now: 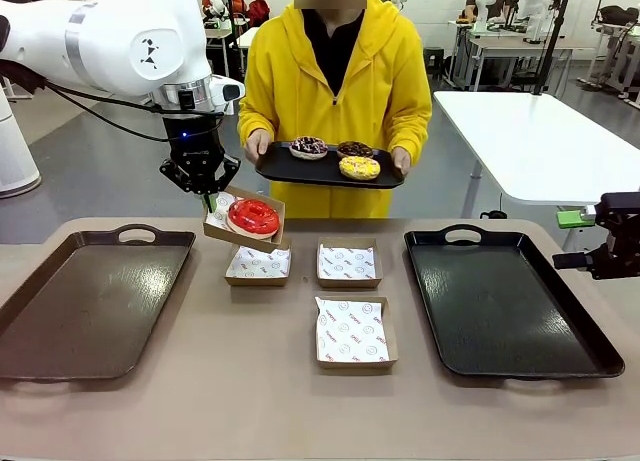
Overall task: Individually package the donuts and arrange them on the tray.
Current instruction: Place the picked Paper togo box on the Handle tray while simultaneously picking up another Paper togo box from the table with the other hand.
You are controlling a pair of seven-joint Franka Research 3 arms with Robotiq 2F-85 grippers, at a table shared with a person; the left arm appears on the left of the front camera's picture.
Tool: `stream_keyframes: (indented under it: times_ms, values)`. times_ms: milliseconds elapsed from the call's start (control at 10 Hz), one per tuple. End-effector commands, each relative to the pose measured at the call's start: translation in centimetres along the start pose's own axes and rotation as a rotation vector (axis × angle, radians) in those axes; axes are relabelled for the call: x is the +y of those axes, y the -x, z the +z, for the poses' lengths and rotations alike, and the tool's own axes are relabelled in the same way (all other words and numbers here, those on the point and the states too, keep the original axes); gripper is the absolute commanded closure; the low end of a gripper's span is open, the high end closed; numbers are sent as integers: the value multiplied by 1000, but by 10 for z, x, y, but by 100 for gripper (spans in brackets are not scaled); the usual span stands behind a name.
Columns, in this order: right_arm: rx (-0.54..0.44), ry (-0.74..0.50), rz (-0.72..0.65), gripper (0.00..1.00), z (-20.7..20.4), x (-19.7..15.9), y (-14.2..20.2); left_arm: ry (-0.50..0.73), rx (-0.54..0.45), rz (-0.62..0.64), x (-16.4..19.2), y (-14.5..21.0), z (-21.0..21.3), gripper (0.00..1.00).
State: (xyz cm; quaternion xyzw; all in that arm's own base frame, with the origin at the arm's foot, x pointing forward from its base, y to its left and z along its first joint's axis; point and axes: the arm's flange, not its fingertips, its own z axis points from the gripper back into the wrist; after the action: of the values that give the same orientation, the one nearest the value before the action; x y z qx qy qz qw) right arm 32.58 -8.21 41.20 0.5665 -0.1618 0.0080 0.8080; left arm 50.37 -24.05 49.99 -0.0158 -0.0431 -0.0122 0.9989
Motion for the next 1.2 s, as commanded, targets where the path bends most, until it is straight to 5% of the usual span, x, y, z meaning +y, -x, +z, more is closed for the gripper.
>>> stream_keyframes:
  times_ms: [0,700,1100]
  values:
    - [58,123,24,0,-24,26,-12,37,27,-32,23,1,17,99]
    - [368,613,37,0,-178,107,-28,-27,35,-26,132,76,36,99]
    - [434,724,83,0,-246,113,-17,-22,17,37,182,107,11,99]
